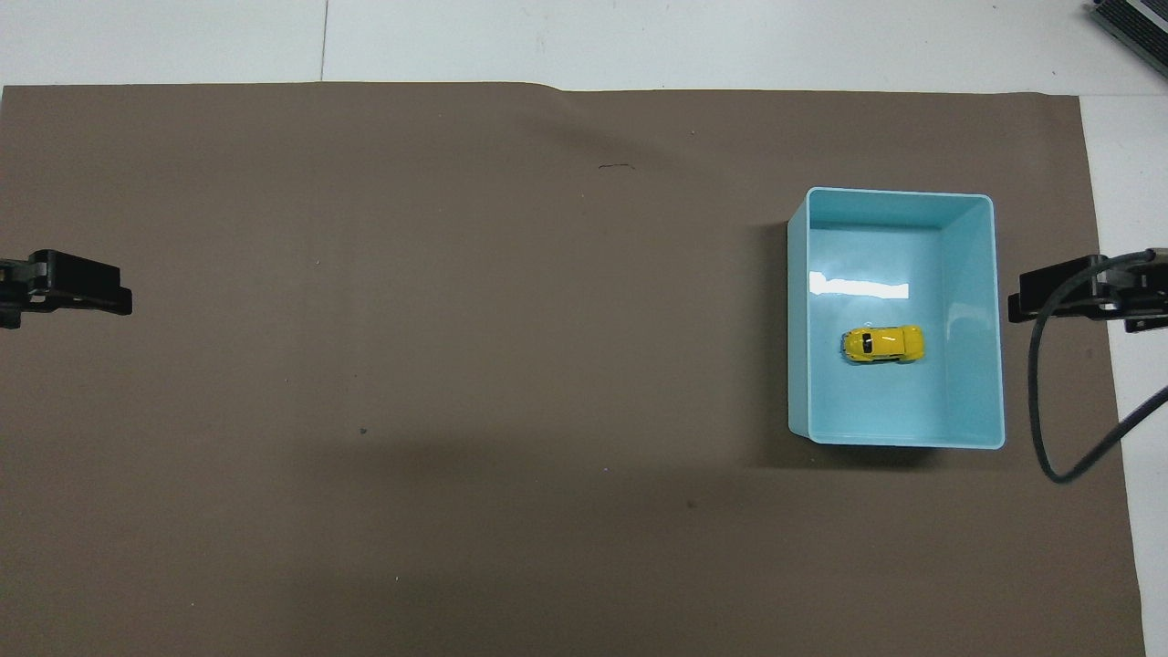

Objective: Wind up and store yellow beetle car

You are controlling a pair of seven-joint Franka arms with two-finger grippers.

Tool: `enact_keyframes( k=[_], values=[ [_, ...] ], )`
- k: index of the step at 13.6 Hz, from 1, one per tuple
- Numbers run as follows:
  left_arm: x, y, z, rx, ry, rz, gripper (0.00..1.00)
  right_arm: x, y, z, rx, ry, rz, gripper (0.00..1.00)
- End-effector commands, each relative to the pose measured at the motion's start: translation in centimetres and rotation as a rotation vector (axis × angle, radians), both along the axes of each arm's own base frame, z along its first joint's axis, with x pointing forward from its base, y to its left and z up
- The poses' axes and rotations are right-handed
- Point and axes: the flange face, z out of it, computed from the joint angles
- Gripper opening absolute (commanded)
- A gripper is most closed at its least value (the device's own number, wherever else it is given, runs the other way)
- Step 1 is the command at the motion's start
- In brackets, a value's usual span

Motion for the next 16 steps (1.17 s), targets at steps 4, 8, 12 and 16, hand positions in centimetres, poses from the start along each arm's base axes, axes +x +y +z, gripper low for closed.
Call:
enact_keyframes(
  k=[4, 8, 12, 16],
  values=[
    [-0.3, 0.2, 0.6, -0.005, 0.007, 0.010, 1.00, -0.8, 0.5, 1.3, 0.014, -0.020, -0.006, 1.00],
    [-0.3, 0.2, 0.6, -0.005, 0.007, 0.010, 1.00, -1.0, 0.5, 1.6, 0.014, -0.027, -0.001, 1.00],
    [-0.3, 0.2, 0.6, -0.005, 0.007, 0.010, 1.00, -1.4, 0.9, 1.9, 0.015, -0.034, 0.010, 1.00],
    [-0.3, 0.1, 0.6, -0.005, 0.007, 0.009, 1.00, -1.5, 0.9, 1.9, 0.015, -0.032, 0.008, 1.00]
  ],
)
